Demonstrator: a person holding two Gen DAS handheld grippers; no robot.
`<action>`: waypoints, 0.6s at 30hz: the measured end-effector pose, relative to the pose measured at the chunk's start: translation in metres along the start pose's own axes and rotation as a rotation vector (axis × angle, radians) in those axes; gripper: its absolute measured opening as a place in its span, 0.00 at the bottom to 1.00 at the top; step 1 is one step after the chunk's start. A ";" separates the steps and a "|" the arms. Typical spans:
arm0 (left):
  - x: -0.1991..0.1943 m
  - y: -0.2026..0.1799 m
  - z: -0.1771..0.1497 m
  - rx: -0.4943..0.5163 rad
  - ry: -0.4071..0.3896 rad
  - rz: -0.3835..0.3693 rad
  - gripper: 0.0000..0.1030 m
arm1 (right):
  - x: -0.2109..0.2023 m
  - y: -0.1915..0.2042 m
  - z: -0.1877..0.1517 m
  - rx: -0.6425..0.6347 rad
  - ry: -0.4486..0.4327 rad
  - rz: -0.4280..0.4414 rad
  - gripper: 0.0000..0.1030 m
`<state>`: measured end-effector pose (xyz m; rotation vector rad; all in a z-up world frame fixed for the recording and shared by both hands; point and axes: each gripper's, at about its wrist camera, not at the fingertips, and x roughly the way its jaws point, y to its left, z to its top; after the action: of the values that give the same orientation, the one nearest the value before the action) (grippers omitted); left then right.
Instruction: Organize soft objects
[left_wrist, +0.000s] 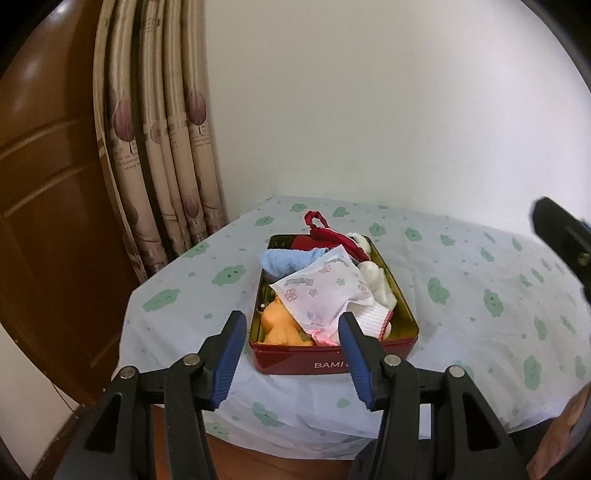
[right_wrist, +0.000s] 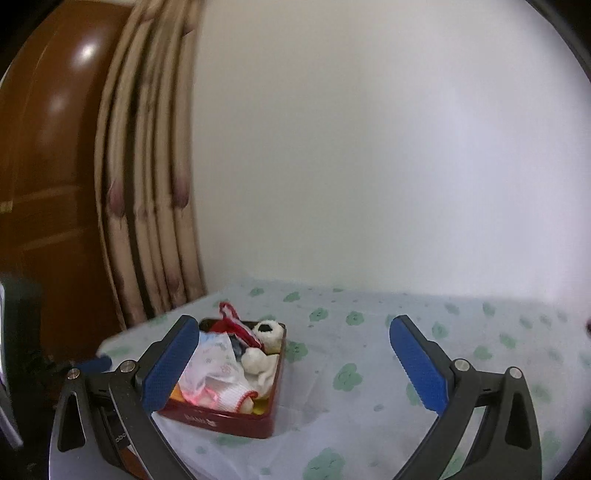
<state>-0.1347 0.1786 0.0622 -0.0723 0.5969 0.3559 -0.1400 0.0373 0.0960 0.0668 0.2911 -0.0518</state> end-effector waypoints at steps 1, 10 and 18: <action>0.001 0.003 0.000 -0.012 0.003 -0.002 0.51 | -0.001 -0.003 0.000 0.025 -0.002 0.013 1.00; -0.003 -0.001 -0.001 0.007 -0.041 -0.009 0.51 | -0.002 0.009 -0.007 -0.028 -0.007 -0.058 1.00; -0.004 0.002 -0.002 -0.010 -0.066 -0.042 0.52 | -0.002 0.011 -0.012 -0.039 0.001 -0.089 1.00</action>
<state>-0.1398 0.1790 0.0628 -0.0819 0.5273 0.3191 -0.1451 0.0488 0.0854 0.0154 0.2958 -0.1350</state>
